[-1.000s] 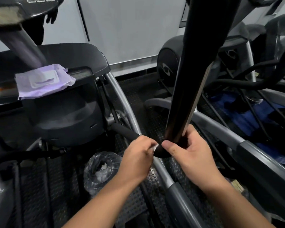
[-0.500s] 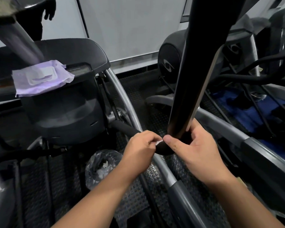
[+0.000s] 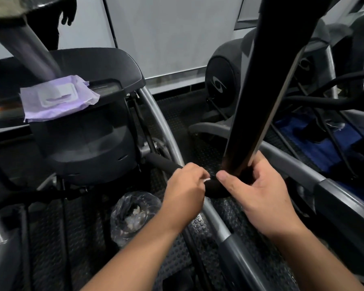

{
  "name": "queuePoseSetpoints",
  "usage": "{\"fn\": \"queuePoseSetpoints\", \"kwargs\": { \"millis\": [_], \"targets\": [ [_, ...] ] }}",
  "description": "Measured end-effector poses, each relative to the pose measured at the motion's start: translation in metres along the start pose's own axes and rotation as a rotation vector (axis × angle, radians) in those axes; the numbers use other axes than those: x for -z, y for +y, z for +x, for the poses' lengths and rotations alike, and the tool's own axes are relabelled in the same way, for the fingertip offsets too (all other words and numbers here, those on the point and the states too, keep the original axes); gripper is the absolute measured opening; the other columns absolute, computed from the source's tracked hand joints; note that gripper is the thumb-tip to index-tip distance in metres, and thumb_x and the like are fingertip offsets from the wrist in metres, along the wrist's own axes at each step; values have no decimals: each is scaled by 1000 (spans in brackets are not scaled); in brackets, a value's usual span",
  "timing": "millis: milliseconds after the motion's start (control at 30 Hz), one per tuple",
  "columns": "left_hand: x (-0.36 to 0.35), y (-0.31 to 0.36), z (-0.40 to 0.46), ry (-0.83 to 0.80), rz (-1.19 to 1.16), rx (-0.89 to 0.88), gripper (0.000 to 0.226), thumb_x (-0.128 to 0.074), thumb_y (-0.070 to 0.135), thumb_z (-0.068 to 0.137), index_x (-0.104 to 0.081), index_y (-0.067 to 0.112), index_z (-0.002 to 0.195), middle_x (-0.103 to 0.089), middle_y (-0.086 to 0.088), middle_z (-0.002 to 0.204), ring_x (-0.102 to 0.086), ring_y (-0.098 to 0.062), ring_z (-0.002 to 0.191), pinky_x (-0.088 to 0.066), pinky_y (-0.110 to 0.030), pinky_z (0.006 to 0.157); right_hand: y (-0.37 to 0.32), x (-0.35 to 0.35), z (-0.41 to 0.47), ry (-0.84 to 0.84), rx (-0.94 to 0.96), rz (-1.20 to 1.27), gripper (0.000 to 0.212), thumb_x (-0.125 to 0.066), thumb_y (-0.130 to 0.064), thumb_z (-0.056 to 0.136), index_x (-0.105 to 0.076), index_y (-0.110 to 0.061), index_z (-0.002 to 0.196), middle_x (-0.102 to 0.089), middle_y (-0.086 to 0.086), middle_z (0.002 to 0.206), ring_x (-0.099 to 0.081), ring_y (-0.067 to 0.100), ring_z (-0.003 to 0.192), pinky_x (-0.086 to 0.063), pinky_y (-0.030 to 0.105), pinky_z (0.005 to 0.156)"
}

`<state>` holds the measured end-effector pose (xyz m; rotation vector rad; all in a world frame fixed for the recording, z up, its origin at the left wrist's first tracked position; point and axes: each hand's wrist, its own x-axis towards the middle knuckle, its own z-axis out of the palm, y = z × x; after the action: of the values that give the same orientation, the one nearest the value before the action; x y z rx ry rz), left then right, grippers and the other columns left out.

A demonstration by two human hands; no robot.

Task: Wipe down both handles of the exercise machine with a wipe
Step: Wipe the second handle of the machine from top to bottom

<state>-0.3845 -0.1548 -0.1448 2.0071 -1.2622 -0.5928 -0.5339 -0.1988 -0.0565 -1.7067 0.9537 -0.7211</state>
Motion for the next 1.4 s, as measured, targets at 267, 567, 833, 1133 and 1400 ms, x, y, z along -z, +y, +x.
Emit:
{"fn": "queuePoseSetpoints", "kwargs": {
  "millis": [267,567,833,1133,1400],
  "targets": [
    [-30,-6,-30,384,-367,230,26,-59,-1,88,-64,24,86,-52,14,100,-56,0,91,-44,-22,84,2,-5,0,61,-50,-19,32,-76,-47,73,-60,-32,97,-71,-11,87,-68,7,81,-57,49,84],
    [-47,6,-25,474,-1192,743,21,-53,-10,77,-56,9,84,-60,-12,77,-59,-21,69,-53,-38,70,5,-5,1,51,-54,18,23,-79,-26,77,-63,-23,93,-73,-8,87,-69,6,80,-56,36,79],
    [-46,-4,-25,521,-1060,672,16,-60,7,74,-63,20,83,-64,-17,80,-59,-29,75,-50,-44,70,8,-4,2,55,-42,-8,31,-80,-39,72,-63,-27,95,-73,-6,89,-70,10,84,-58,47,84],
    [-27,-15,-17,479,-367,153,20,-59,16,89,-77,22,92,-62,17,97,-59,-8,97,-47,-26,92,10,-3,0,53,-28,-9,26,-83,-26,82,-62,-32,96,-72,-10,88,-68,8,82,-56,42,82],
    [-9,-15,11,246,-75,42,29,-57,4,88,-80,20,96,-73,7,100,-51,-14,98,-37,-17,87,8,-3,-1,44,-22,19,23,-80,-23,80,-63,-33,93,-73,-11,87,-69,4,82,-53,30,78]
  ]
}}
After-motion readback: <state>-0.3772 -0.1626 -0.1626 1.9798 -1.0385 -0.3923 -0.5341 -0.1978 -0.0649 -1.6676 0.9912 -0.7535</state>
